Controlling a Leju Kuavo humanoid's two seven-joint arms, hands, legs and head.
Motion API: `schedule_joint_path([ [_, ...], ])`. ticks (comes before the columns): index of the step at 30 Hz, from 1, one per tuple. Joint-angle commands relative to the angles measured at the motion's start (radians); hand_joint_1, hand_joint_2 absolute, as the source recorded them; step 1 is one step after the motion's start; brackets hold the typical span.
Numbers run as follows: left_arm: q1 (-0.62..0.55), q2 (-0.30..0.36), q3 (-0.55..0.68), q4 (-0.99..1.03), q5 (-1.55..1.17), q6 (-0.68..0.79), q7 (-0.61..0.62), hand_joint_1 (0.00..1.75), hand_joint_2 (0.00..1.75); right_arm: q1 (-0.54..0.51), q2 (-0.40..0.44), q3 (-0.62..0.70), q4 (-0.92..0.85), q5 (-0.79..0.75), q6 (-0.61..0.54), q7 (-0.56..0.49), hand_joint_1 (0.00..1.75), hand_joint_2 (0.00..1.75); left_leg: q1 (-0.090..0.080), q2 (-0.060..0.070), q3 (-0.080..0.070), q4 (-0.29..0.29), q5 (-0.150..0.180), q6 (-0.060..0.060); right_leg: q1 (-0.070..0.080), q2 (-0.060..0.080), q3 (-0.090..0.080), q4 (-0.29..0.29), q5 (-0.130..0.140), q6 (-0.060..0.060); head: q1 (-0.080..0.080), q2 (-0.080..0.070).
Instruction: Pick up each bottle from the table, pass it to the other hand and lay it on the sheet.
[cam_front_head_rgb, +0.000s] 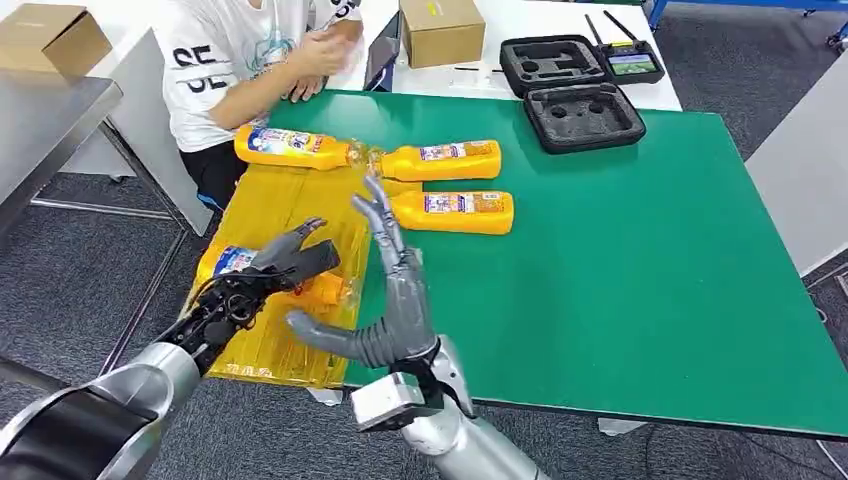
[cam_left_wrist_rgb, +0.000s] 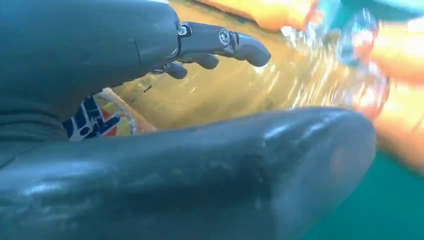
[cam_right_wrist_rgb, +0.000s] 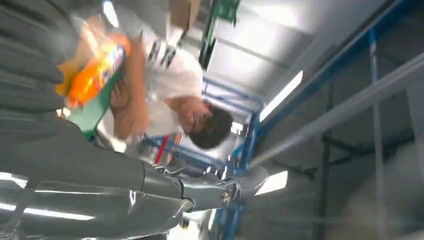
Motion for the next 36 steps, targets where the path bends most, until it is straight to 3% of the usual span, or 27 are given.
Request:
schedule_joint_path([
  [1, 0.154, -0.035, 0.311, -0.239, 0.209, 0.314, -0.265, 0.00, 0.00, 0.072, -0.080, -0.237, -0.102, 0.049, -0.003, -0.002, 0.00, 1.75, 0.000, -0.001, 0.005, -0.001, -0.001, 0.002, 0.001, -0.002, 0.006, -0.002, -0.001, -0.001, 0.000, 0.000],
  [5, 0.228, -0.037, 0.336, -0.427, 0.245, 0.531, -0.344, 0.00, 0.00, 0.100, -0.080, -0.271, -0.109, 0.083, -0.003, -0.002, 0.00, 1.75, 0.000, -0.002, 0.002, 0.000, -0.001, 0.001, 0.000, -0.002, 0.003, -0.001, -0.001, -0.001, 0.000, 0.000],
  [7, 0.228, -0.037, 0.336, -0.427, 0.245, 0.531, -0.344, 0.00, 0.00, 0.100, -0.080, -0.271, -0.109, 0.083, -0.003, -0.002, 0.00, 1.75, 0.000, -0.001, 0.004, 0.000, -0.002, 0.001, 0.001, -0.002, 0.004, -0.001, -0.002, -0.001, 0.000, 0.000],
  [8, 0.266, -0.019, 0.308, -0.516, 0.265, 0.635, -0.344, 0.00, 0.00, 0.115, -0.082, -0.291, -0.115, 0.103, -0.003, -0.002, 0.00, 1.75, 0.000, 0.000, 0.002, 0.000, -0.001, 0.001, 0.000, -0.001, 0.002, -0.001, -0.001, -0.001, 0.000, 0.000],
  [12, 0.266, -0.019, 0.308, -0.516, 0.265, 0.635, -0.344, 0.00, 0.00, 0.115, -0.082, -0.291, -0.115, 0.103, -0.003, -0.002, 0.00, 1.75, 0.000, 0.000, 0.001, 0.000, -0.001, 0.001, 0.000, -0.001, 0.002, -0.001, -0.001, -0.001, 0.000, 0.000],
  [14, 0.308, -0.003, 0.298, -0.618, 0.292, 0.705, -0.344, 0.00, 0.00, 0.123, -0.084, -0.319, -0.099, 0.127, -0.003, -0.002, 0.00, 1.75, 0.000, 0.000, 0.001, 0.000, -0.001, 0.001, 0.000, -0.001, 0.002, -0.001, -0.001, -0.001, 0.000, 0.000],
  [19, 0.397, -0.016, 0.309, -0.803, 0.350, 0.705, -0.344, 0.00, 0.00, 0.159, -0.105, -0.398, -0.092, 0.149, -0.003, -0.002, 0.00, 1.75, 0.001, 0.001, 0.005, 0.000, -0.003, 0.002, 0.001, 0.000, 0.006, -0.002, -0.002, -0.001, 0.000, 0.000],
  [22, 0.448, -0.002, 0.252, -0.827, 0.445, 0.680, -0.344, 0.00, 0.00, 0.214, -0.117, -0.451, -0.124, 0.155, -0.003, -0.002, 0.00, 1.75, 0.000, -0.002, 0.006, 0.000, -0.004, 0.002, 0.001, -0.003, 0.007, -0.002, -0.004, -0.001, 0.000, 0.000],
  [28, 0.578, -0.028, 0.290, -0.890, 0.606, 0.562, -0.344, 0.00, 0.00, 0.270, -0.109, -0.502, -0.182, 0.131, -0.003, -0.002, 0.00, 1.75, -0.001, 0.000, 0.006, -0.001, -0.004, 0.002, 0.000, -0.001, 0.007, -0.002, -0.004, -0.001, 0.000, 0.000],
  [36, 0.684, -0.103, 0.270, -0.903, 0.660, 0.471, -0.344, 0.00, 0.00, 0.316, -0.083, -0.513, -0.161, 0.114, -0.003, -0.002, 0.00, 1.75, -0.001, -0.001, 0.003, -0.001, -0.004, 0.001, 0.000, -0.001, 0.003, -0.002, -0.003, -0.001, 0.000, 0.000],
])
